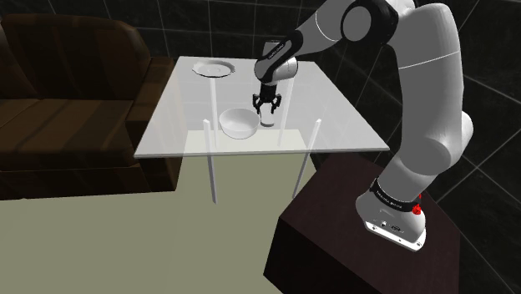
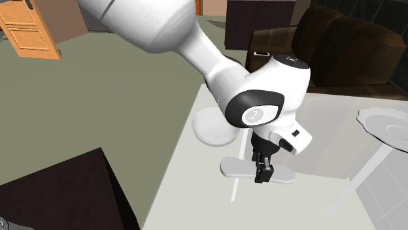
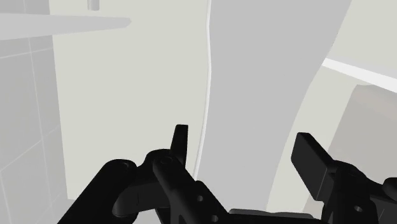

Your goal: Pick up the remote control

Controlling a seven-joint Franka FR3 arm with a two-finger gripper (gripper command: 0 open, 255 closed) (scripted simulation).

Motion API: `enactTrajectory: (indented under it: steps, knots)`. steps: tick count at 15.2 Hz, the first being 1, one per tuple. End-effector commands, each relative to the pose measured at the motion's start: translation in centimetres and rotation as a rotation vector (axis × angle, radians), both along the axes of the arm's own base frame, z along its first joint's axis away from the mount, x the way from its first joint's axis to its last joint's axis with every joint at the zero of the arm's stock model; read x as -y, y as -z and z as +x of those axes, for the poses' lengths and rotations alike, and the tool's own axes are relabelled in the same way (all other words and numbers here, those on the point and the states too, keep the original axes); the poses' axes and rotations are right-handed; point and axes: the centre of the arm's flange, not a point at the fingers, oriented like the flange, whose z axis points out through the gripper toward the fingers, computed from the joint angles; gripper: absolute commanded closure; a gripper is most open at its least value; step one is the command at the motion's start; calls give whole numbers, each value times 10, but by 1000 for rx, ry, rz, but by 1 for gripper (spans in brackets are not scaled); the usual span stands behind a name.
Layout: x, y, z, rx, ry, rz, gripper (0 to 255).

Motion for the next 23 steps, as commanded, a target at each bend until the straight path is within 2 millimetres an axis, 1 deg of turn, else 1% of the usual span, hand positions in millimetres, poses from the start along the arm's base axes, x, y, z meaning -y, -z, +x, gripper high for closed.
enactTrajectory:
  steps: [1,9,23]
  knots:
    - [0,1,0,0,0,0,255]
    - [0,1,0,0,0,0,255]
    - [0,-73,0,0,0,0,255]
